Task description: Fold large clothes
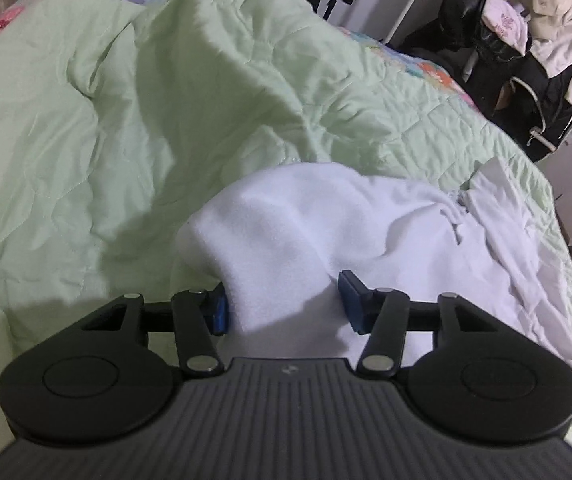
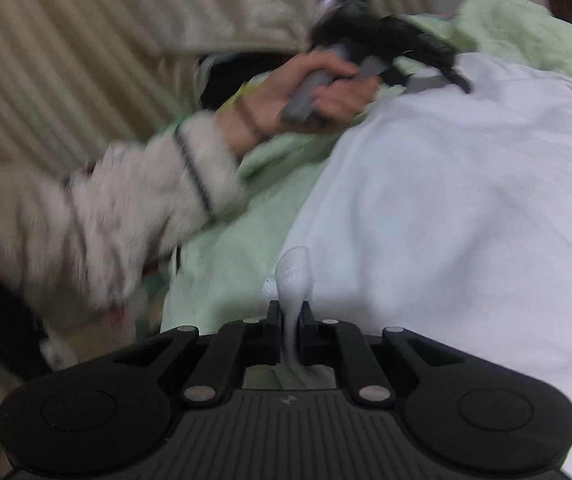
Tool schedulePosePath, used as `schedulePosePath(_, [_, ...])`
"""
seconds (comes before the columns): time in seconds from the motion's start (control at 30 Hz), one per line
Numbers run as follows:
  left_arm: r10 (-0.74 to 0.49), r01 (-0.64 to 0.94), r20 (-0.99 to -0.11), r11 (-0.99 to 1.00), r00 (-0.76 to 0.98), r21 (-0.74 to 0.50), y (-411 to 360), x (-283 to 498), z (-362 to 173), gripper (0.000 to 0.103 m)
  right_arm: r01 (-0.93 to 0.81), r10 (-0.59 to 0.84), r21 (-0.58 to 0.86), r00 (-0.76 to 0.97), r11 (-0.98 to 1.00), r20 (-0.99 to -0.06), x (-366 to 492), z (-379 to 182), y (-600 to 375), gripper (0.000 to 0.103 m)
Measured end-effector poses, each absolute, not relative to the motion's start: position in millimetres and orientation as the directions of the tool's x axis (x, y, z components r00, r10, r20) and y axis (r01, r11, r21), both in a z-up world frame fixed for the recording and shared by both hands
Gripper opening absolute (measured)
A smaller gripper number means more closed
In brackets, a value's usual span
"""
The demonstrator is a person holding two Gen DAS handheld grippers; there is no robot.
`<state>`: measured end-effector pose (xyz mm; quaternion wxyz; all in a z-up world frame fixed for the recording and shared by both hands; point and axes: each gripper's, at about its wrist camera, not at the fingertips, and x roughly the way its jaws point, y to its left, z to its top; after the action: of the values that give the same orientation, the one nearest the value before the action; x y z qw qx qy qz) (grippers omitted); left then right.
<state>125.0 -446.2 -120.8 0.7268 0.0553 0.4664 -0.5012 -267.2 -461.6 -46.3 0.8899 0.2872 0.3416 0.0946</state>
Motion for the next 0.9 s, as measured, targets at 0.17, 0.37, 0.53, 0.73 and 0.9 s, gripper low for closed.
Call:
schedulePosePath(0.17, [-0.736, 0.692, -0.677, 0.493, 0.007, -0.528, -435.3, 142.0, -126.5, 0.077, 0.067, 0.255, 0.770, 0.923, 0.634, -0.290, -313.7, -40.8, -522.2, 0.008])
schedulePosePath(0.37, [-0.757, 0.623, -0.653, 0.516, 0.011, -0.588, -441.0, 147.8, -127.2, 0.028, 0.124, 0.076, 0.812, 0.976, 0.570, -0.203, -366.1, -36.3, -560.7, 0.008])
schedulePosePath(0.53, [-0.718, 0.687, -0.690, 0.548, 0.093, -0.477, -453.1, 131.5, -105.8, 0.010, 0.158, 0.065, 0.804, 0.969, 0.573, -0.237, -366.8, -50.3, -553.9, 0.008])
schedulePosePath(0.73, [-0.689, 0.696, -0.715, 0.571, 0.119, -0.435, -462.6, 120.0, -79.6, 0.010, 0.152, 0.020, 0.839, 0.982, 0.522, -0.190, -376.5, -77.5, -559.1, 0.009])
schedulePosePath(0.9, [-0.717, 0.735, -0.680, 0.542, 0.151, -0.408, -470.9, 90.2, -41.5, 0.009, 0.154, -0.038, 0.848, 0.987, 0.507, -0.157, -395.4, -89.8, -568.6, 0.009])
